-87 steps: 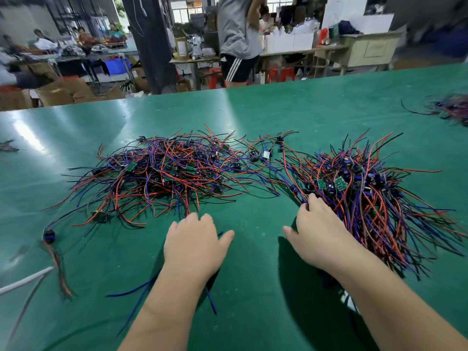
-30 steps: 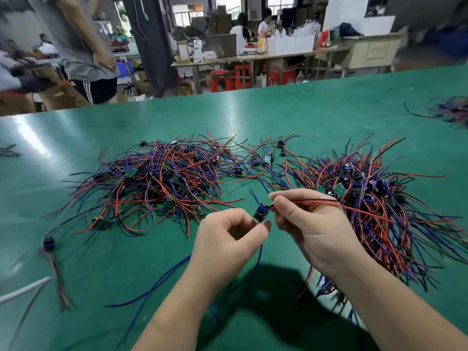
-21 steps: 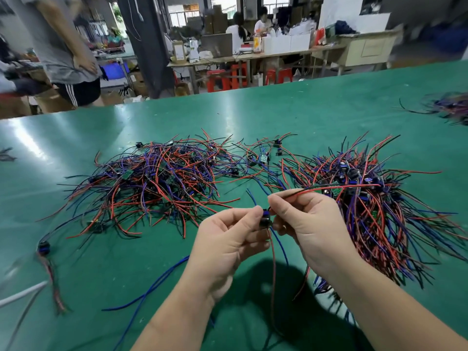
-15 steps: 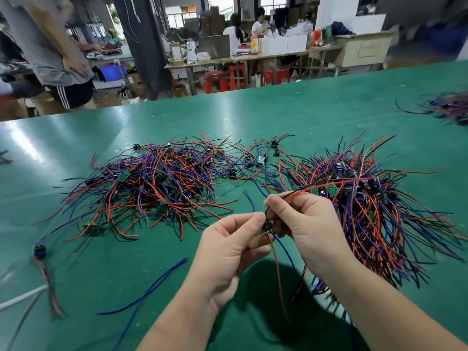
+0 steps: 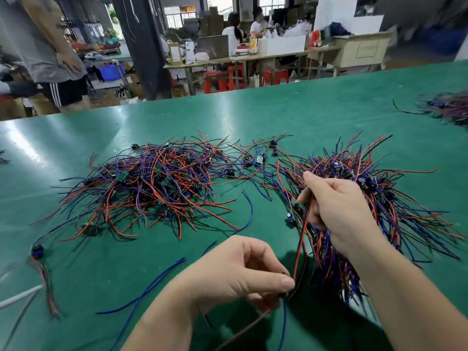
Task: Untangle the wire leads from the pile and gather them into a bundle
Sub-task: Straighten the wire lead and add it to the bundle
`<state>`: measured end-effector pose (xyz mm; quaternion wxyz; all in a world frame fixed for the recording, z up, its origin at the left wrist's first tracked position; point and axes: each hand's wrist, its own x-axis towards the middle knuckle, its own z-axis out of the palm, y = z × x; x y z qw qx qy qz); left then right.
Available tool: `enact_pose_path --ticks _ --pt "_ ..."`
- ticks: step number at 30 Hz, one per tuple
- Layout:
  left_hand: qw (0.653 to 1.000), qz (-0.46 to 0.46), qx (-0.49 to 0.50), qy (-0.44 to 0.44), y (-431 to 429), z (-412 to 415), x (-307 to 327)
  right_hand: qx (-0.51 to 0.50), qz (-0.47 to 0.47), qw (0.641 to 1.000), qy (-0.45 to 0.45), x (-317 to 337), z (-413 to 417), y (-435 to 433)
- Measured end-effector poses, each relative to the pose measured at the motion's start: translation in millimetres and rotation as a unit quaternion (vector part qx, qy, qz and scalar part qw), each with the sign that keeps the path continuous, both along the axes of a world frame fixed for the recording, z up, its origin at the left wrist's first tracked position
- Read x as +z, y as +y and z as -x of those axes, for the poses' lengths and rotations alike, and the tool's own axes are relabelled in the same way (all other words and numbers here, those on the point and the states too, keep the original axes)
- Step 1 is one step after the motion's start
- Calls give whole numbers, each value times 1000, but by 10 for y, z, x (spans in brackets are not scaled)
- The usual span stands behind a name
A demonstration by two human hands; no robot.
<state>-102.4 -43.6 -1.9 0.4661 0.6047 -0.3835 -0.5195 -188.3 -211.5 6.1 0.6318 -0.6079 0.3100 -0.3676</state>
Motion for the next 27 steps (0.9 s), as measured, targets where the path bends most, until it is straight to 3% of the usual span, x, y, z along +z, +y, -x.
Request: enact_pose_path --ticks 3,6,10,14,17,19,22,27 --pt "998 -32 -54 -20 47 -28 5 -4 -84 996 -37 45 13 -17" --pt "993 -45 -106 15 92 -74 14 -29 -145 984 -104 109 59 -99" --pt "988 76 -96 93 144 -167 35 -13 -165 982 -96 66 40 -87" --pt "941 232 -26 246 112 -186 27 133 -32 991 11 -22 -21 123" --pt "906 252 157 302 10 -179 40 291 36 956 -22 -92 -26 248" --pt "900 252 236 265 -41 -163 32 329 33 941 -69 -105 -33 321" --pt "910 240 287 180 -91 -96 -5 277 4 952 -129 -125 -75 402" --pt "929 261 253 73 -136 -8 -49 234 -149 945 -173 -77 -90 371"
